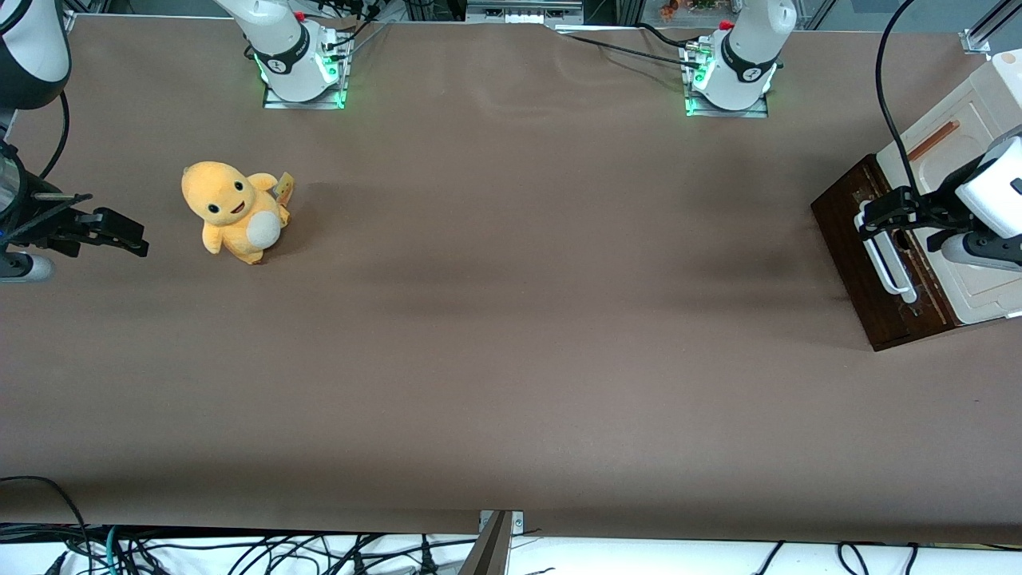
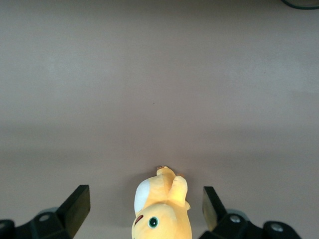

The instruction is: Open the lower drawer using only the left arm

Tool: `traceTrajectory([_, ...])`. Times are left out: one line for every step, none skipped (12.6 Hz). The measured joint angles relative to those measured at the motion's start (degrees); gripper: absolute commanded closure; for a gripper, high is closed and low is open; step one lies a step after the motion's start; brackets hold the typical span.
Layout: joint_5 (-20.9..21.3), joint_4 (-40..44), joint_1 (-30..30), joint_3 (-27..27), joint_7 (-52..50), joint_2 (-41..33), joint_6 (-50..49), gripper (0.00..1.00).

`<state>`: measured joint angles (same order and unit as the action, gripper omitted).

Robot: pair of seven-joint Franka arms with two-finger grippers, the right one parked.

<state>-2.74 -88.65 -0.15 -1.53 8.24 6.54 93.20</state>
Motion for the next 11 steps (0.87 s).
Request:
traceTrajectory([0.0,0.0,0.0,0.0,0.0,0.03,0.0,0.0])
traceTrajectory([0.0,-0.01,0.0,0.0,0.0,0.05,0.0,0.0])
traceTrajectory([0.0,-0.01,0.0,0.0,0.0,0.06,0.0,0.0])
traceTrajectory([0.0,-0.02,0.0,0.0,0.0,0.1,0.0,0.0])
traceTrajectory([0.0,-0.03,0.0,0.0,0.0,0.14,0.0,0.0])
traceTrajectory([0.0,-0.03,0.0,0.0,0.0,0.18,0.0,0.0])
traceTrajectory([0.0,-0.04,0.0,0.0,0.0,0.23,0.0,0.0])
traceTrajectory([0.0,-0.05,0.0,0.0,-0.03,0.34,0.0,0.0])
traceTrajectory([0.0,-0.05,0.0,0.0,-0.04,0.56,0.0,0.0])
traceTrajectory([0.0,-0.11,0.0,-0.01,-0.12,0.99,-0.05,0.0])
traceTrajectory([0.0,-0.18,0.02,-0.06,-0.4,1.74,-0.13,0.0])
